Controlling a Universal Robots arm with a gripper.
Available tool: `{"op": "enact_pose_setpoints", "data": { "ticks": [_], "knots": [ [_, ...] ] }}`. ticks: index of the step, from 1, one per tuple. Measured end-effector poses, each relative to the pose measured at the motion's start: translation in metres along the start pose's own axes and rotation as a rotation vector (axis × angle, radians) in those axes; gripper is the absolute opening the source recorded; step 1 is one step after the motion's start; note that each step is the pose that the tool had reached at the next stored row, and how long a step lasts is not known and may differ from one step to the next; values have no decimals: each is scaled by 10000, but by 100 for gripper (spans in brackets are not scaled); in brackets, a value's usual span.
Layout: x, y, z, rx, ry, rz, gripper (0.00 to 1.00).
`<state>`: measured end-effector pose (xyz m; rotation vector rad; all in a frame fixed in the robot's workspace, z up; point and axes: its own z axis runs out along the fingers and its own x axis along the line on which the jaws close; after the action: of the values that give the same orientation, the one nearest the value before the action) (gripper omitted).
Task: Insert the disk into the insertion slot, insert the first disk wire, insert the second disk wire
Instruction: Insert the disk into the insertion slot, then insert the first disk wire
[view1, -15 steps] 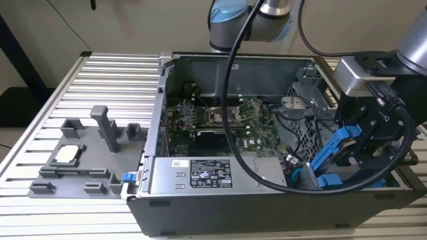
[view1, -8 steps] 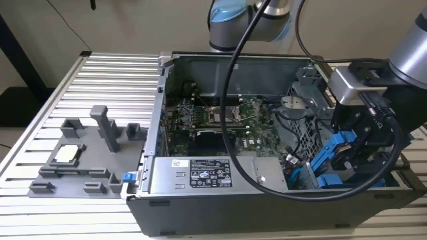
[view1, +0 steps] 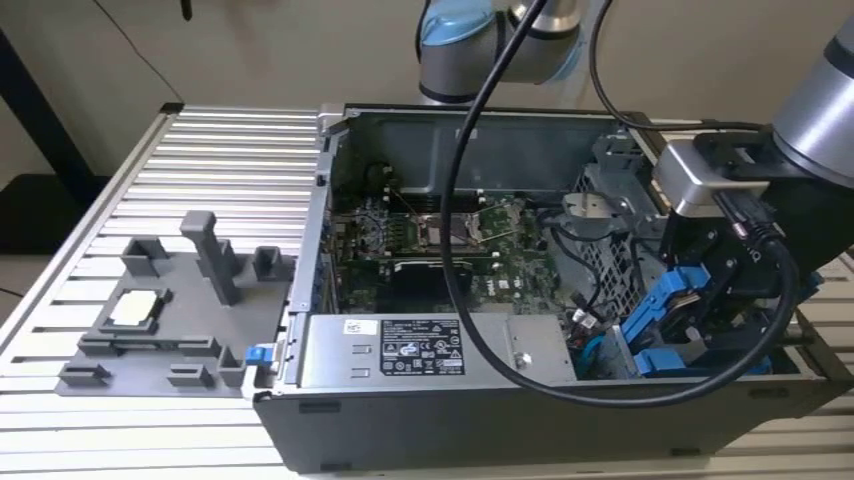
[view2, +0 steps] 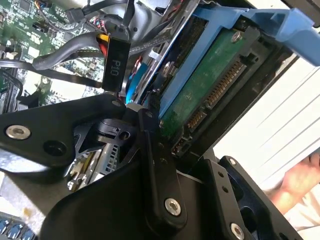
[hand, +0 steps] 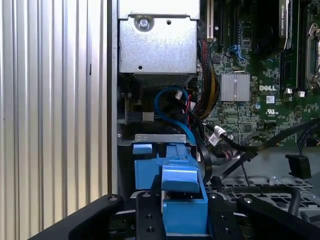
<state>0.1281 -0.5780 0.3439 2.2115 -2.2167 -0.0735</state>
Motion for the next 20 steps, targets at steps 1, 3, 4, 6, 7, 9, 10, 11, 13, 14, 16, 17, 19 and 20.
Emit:
{"op": "enact_pose_setpoints", "data": {
  "ticks": [1,3,4,6,7,9,10,11,13,14,16,17,19,20],
  "knots": [
    [0,0,0,0,-1,0,33],
    [0,0,0,1,-1,0,34],
    [0,0,1,0,-2,0,34],
    [0,0,1,0,-2,0,41],
    [0,0,1,0,-2,0,41],
    [0,0,1,0,-3,0,41],
    [0,0,0,0,-2,0,43],
    [0,0,1,0,-3,0,43],
    [0,0,1,0,-3,0,49],
    [0,0,0,0,-3,0,55],
    [-1,2,-50,0,-2,2,55],
    [-2,4,-93,0,-4,1,55],
    [-5,8,-183,0,0,1,55],
    [-6,10,-230,0,-2,1,55]
  ]
}}
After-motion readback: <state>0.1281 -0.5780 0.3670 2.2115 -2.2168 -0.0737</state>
